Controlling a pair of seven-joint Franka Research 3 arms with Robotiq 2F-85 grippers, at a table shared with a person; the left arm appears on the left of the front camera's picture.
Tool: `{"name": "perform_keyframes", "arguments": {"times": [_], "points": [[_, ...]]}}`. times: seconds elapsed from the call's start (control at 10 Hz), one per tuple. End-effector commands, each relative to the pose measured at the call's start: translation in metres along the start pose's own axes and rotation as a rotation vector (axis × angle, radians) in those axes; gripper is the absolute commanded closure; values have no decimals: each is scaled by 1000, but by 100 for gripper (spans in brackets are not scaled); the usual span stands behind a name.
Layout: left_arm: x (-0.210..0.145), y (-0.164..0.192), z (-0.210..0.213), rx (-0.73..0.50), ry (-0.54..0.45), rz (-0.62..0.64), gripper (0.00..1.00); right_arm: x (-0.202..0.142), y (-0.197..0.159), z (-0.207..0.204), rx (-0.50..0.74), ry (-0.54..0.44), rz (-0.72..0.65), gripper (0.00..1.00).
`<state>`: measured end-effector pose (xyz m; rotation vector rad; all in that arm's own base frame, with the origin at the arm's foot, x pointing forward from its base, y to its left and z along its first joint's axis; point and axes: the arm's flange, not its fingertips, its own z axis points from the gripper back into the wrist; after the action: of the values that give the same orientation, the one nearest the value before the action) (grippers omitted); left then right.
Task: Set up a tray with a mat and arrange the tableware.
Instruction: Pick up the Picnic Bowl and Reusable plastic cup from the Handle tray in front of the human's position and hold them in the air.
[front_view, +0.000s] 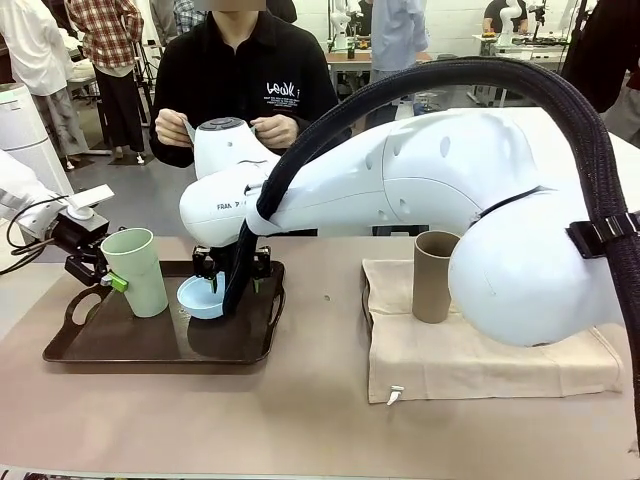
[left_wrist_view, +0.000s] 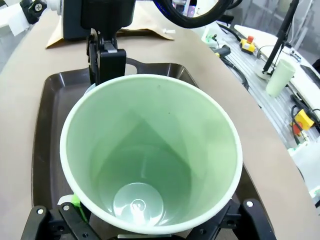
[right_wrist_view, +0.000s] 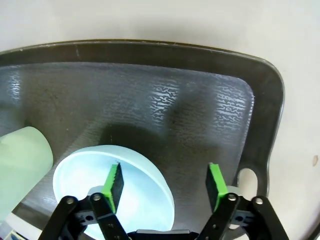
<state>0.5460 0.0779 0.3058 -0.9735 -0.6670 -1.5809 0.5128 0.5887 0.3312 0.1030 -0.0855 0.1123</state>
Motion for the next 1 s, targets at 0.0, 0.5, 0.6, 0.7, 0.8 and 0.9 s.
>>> {"name": "perform_keyframes", "arguments": {"times": [0.0,0.5,0.6,0.7,0.8,0.9], "points": [[1,-1,-3,-22,-6,3,3,3,-1,-1,28,10,34,84],[7,1,-2,-13,-6,4,100,5,-3,1,27,7,44,100],[8,1,-3,-12,-6,6,69,5,-3,1,26,8,46,100],[8,2,-3,-12,-6,9,69,6,-4,1,24,11,47,100],[8,2,-3,-11,-5,15,100,6,-4,1,20,11,48,100],[9,2,-2,-10,-3,17,70,6,-5,2,16,14,52,100]]}}
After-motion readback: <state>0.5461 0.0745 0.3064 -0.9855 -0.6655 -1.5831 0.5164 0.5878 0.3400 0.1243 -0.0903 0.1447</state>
